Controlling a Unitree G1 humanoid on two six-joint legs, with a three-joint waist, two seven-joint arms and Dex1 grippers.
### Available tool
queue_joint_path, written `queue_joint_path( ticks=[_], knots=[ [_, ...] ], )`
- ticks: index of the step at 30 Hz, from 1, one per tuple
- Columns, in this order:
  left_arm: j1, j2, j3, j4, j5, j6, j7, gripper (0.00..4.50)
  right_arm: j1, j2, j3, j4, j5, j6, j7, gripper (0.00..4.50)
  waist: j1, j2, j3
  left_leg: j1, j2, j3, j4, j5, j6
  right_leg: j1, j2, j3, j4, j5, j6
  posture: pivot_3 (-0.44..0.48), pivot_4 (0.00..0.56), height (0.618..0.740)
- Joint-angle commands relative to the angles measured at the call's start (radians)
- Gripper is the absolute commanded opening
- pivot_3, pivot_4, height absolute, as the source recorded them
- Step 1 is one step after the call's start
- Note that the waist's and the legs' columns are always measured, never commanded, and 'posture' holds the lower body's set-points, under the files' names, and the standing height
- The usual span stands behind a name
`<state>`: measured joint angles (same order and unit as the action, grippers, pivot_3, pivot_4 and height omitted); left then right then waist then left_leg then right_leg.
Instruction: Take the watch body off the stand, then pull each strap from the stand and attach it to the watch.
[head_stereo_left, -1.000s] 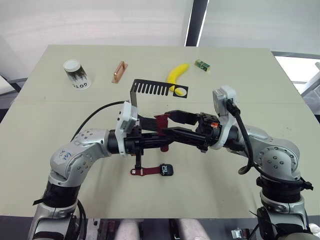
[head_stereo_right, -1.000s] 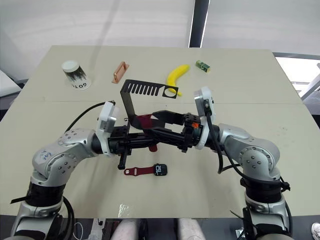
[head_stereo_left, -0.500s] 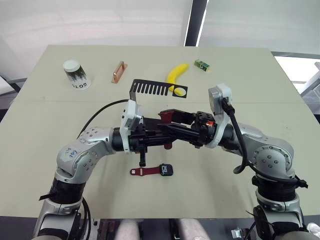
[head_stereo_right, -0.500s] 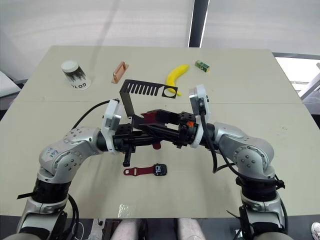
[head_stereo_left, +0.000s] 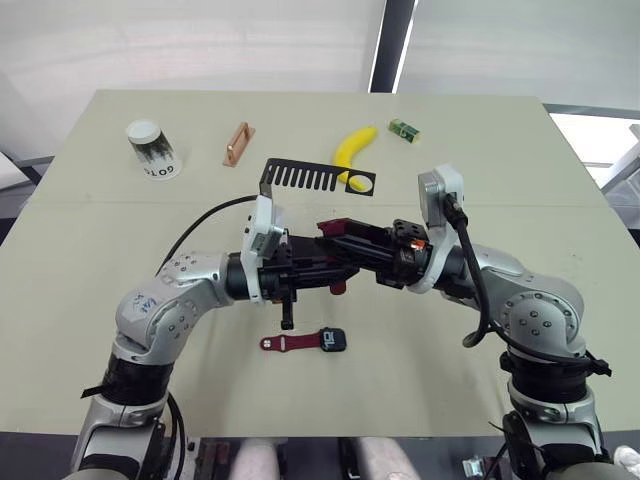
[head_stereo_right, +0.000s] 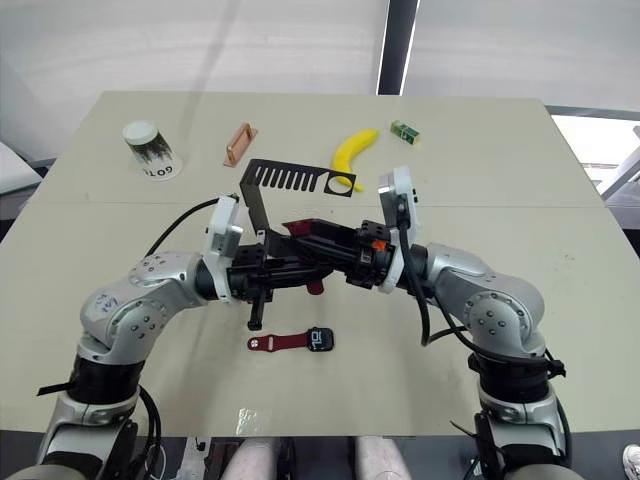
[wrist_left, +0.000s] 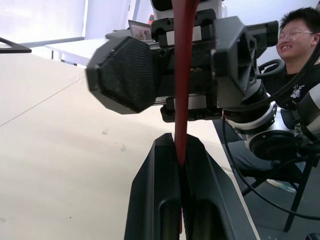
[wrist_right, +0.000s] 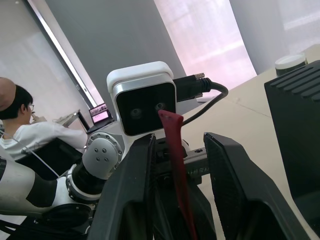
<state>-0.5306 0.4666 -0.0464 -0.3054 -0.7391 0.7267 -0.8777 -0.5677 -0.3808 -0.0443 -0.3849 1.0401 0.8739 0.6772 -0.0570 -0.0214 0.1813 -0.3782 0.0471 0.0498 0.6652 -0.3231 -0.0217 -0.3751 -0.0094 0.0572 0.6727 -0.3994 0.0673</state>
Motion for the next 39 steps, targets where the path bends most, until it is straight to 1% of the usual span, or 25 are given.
queue_joint_path(
  ticks=[1, 20, 23, 24, 39],
  knots=[
    [-0.011, -0.008, 0.018, -0.019, -0.014, -0.015, 0.002, 0.0, -0.008, 0.012, -0.017, -0.038, 0.015, -0.028, -0.019, 1.61, 0.0, 0.0, 0.0, 0.0, 0.0, 0.0, 0.0, 0.0, 0.0, 0.0, 0.0, 0.0, 0.0, 0.0, 0.0, 0.0, 0.15, 0.74],
    [-0.008, -0.018, 0.016, -0.018, -0.007, -0.02, 0.004, 0.0, -0.004, 0.013, -0.017, -0.041, 0.024, -0.036, -0.032, 1.61, 0.0, 0.0, 0.0, 0.0, 0.0, 0.0, 0.0, 0.0, 0.0, 0.0, 0.0, 0.0, 0.0, 0.0, 0.0, 0.0, 0.15, 0.74],
    [-0.006, -0.017, 0.017, -0.022, -0.008, -0.02, 0.004, 0.0, -0.003, 0.013, -0.017, -0.042, 0.023, -0.036, -0.034, 0.76, 0.0, 0.0, 0.0, 0.0, 0.0, 0.0, 0.0, 0.0, 0.0, 0.0, 0.0, 0.0, 0.0, 0.0, 0.0, 0.0, 0.15, 0.74],
    [-0.006, -0.017, 0.018, -0.023, -0.01, -0.019, 0.004, 0.0, -0.003, 0.013, -0.016, -0.041, 0.02, -0.037, -0.035, 0.31, 0.0, 0.0, 0.0, 0.0, 0.0, 0.0, 0.0, 0.0, 0.0, 0.0, 0.0, 0.0, 0.0, 0.0, 0.0, 0.0, 0.15, 0.74],
    [-0.007, -0.018, 0.018, -0.029, -0.016, -0.014, 0.006, 0.0, -0.004, 0.019, -0.021, -0.043, 0.027, -0.037, -0.049, 0.31, 0.0, 0.0, 0.0, 0.0, 0.0, 0.0, 0.0, 0.0, 0.0, 0.0, 0.0, 0.0, 0.0, 0.0, 0.0, 0.0, 0.15, 0.74]
  ],
)
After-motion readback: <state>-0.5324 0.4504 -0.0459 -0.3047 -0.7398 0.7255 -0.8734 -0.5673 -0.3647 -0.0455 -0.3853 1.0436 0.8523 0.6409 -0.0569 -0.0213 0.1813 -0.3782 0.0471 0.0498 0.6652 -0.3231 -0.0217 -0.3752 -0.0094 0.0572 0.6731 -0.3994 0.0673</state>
